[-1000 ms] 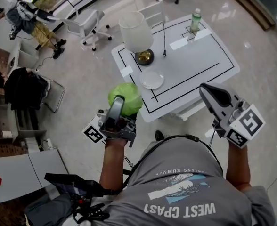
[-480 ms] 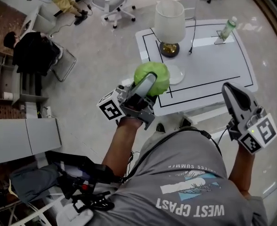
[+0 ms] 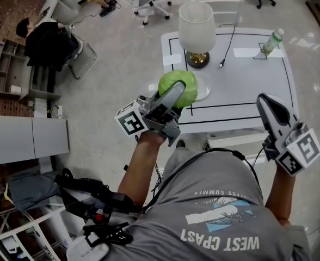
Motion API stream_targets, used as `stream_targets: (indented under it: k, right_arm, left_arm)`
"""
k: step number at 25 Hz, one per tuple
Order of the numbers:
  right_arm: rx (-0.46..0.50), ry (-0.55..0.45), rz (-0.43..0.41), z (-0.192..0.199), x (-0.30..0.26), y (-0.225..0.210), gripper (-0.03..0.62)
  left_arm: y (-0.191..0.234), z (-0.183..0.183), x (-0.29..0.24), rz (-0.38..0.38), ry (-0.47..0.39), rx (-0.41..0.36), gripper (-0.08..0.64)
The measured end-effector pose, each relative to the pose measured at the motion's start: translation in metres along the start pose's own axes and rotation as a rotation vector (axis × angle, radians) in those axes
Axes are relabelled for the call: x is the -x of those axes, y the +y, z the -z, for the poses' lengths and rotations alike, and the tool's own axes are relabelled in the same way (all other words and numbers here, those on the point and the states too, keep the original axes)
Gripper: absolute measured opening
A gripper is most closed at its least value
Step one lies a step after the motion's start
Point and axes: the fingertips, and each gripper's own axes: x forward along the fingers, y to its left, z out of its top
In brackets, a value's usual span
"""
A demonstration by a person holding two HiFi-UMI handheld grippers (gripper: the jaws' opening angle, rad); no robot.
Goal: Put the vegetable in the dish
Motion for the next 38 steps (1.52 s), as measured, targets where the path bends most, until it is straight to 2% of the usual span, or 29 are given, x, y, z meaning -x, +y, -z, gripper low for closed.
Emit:
stream_targets:
  k: [6,11,16,22,38]
  right_arm:
    - [-0.027,0.013,-0.047,0.015,0.003,-0.021,0.008]
    - [-0.042,0.013,-0.038,0.023,0.0,-0.032,0.008]
    - [-0.058,0.004,-0.003,0.022,-0.004,-0.03,0.007]
    - [-0.095,0.011,0.058,0.031,-0.008,-0.037,0.007]
    - [-0.154,0.039,0.204,0.057,-0.008,-0.05,0.008]
  left_arm:
    - [0.018,0.019,-0.001,-0.095,0.021,-0.01,0.301]
    - [0.044,0.04,-0.002,-0.164,0.103,-0.002,0.301]
    - [0.083,0.057,0.0,-0.248,0.254,-0.038,0.301]
    - [0.138,0.083,0.014,-0.331,0.401,0.039,0.301]
    - [0.252,0.159,0.035,-0.395,0.887,0.088,0.302]
